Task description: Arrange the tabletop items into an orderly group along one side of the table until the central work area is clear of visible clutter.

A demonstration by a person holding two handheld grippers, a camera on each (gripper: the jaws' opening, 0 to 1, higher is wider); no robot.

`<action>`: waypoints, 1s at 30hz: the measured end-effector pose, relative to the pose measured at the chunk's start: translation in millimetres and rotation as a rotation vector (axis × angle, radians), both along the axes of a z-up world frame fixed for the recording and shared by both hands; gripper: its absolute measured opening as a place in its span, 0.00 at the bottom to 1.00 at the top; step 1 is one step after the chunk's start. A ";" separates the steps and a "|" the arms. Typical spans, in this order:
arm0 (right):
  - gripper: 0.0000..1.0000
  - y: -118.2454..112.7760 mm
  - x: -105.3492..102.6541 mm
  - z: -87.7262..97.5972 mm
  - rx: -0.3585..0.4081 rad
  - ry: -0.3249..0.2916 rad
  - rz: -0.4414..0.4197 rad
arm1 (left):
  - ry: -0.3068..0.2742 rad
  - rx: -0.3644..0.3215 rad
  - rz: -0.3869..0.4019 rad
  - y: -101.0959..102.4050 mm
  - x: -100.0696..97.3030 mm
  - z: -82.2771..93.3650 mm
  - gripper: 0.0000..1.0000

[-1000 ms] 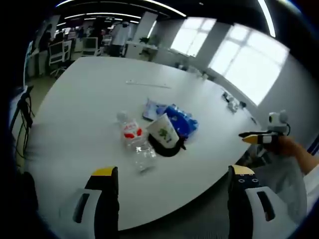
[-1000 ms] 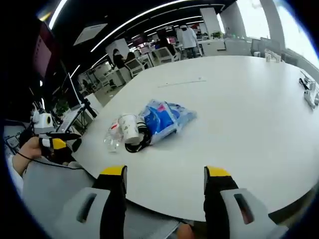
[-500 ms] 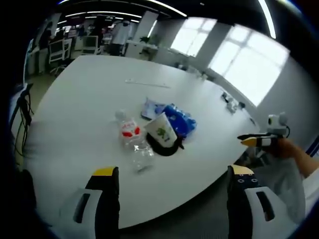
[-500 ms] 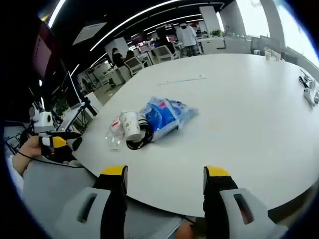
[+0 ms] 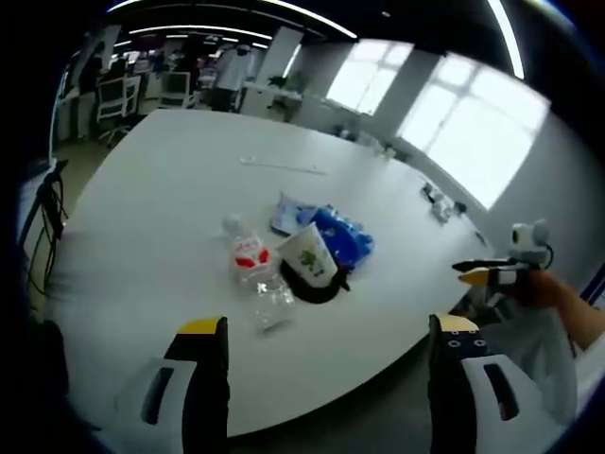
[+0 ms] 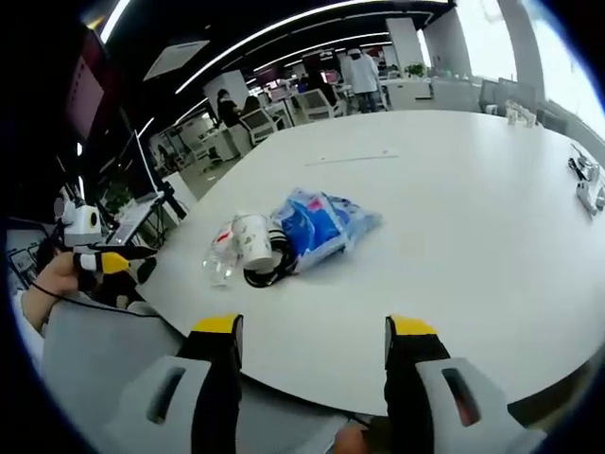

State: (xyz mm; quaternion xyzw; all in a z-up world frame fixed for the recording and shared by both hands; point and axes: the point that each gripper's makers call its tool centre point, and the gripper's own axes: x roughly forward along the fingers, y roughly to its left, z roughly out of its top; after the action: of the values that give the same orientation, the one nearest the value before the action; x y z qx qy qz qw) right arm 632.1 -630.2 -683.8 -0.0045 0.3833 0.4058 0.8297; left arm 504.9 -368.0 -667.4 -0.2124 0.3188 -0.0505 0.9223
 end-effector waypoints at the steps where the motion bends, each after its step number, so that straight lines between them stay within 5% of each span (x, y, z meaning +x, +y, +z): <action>1: 0.58 0.5 0.9 1.3 0.001 0.001 0.002 | -0.003 -0.001 0.005 1.2 0.6 0.2 0.83; 30: 0.58 16.6 31.2 -2.1 0.046 0.044 -0.002 | 0.089 0.009 0.053 9.7 -8.0 -17.5 0.83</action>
State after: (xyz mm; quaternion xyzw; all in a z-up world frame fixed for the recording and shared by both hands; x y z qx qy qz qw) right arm 663.3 -613.6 -685.9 0.0238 0.3921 0.4136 0.8214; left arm 496.9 -358.3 -684.9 -0.2187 0.3542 -0.0150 0.9091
